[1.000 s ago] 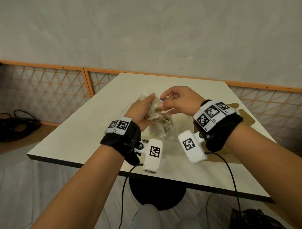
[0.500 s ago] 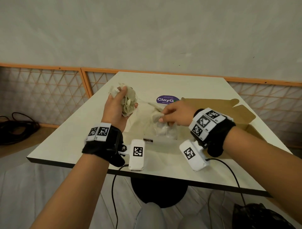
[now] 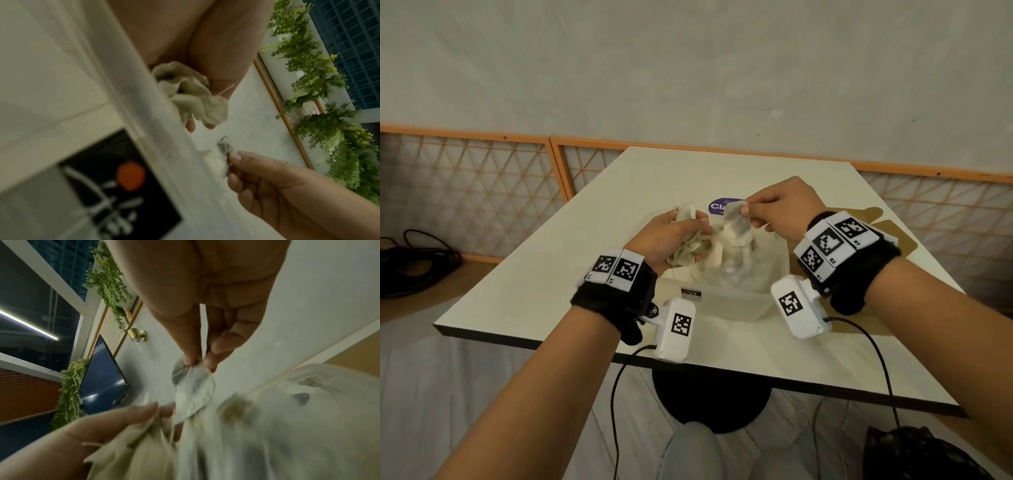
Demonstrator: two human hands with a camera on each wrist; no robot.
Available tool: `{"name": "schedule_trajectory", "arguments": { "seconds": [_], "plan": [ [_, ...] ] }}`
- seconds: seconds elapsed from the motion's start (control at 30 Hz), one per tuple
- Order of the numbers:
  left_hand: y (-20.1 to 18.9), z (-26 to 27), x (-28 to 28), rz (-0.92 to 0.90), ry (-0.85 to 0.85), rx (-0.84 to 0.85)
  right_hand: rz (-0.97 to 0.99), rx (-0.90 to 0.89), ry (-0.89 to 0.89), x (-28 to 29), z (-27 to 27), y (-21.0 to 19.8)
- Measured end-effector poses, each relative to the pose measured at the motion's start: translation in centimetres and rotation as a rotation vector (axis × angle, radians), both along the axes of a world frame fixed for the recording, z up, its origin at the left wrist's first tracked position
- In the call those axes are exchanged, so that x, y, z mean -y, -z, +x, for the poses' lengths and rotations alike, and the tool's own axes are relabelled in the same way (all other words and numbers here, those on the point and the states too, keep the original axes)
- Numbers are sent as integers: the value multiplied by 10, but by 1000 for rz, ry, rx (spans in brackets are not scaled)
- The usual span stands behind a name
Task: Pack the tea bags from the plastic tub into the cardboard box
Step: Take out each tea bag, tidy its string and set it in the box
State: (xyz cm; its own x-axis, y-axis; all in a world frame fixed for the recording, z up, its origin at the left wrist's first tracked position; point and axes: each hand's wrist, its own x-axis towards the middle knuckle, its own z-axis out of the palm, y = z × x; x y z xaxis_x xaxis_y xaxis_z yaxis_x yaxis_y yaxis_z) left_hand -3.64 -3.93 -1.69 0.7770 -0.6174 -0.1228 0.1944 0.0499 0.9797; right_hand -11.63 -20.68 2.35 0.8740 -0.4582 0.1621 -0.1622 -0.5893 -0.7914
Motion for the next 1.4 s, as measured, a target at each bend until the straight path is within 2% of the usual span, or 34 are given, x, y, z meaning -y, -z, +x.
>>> {"name": "schedule_trajectory", "arguments": {
  "seconds": [0.1, 0.2, 0.27, 0.33, 0.4, 0.47, 0.57, 0.67, 0.77, 0.87, 0.93, 1.1, 1.2, 1.33, 1.4],
  "plan": [
    [3, 3, 1, 36, -25, 8, 123, 33, -18, -3, -2, -8],
    [-1, 5, 2, -101, -75, -4, 347, 52, -97, -11, 1, -18],
    [-6, 5, 3, -154, 11, 40, 466, 27, -158, -19, 5, -22],
    [-7, 2, 3, -137, 69, 73, 498, -50, -240, -28, 10, -22],
    [-6, 3, 2, -138, 27, 61, 413, -123, -280, -33, 16, -20],
    [-5, 7, -3, -162, -71, 44, 317, -153, -228, -35, 22, -19],
    [-5, 14, -13, -284, -158, -47, 29, -285, -234, -37, 26, -16],
    [-8, 18, -19, -342, -214, -82, -38, -412, -298, -40, 32, -7],
    [-6, 23, -24, -390, -260, -106, -119, -463, -345, -48, 42, -6],
    [-2, 28, -30, -427, -266, -148, -342, -494, -401, -59, 53, -16],
    [1, 29, -33, -440, -267, -182, -388, -532, -483, -68, 58, -20],
    [2, 29, -39, -540, -242, -281, -666, -790, -754, -88, 61, -10],
    [3, 32, -41, -594, -216, -317, -797, -869, -810, -96, 63, -2],
    [4, 35, -41, -608, -196, -356, -928, -890, -821, -102, 67, 7],
    [5, 36, -42, -607, -194, -357, -892, -847, -791, -100, 70, 9]
  ]
}}
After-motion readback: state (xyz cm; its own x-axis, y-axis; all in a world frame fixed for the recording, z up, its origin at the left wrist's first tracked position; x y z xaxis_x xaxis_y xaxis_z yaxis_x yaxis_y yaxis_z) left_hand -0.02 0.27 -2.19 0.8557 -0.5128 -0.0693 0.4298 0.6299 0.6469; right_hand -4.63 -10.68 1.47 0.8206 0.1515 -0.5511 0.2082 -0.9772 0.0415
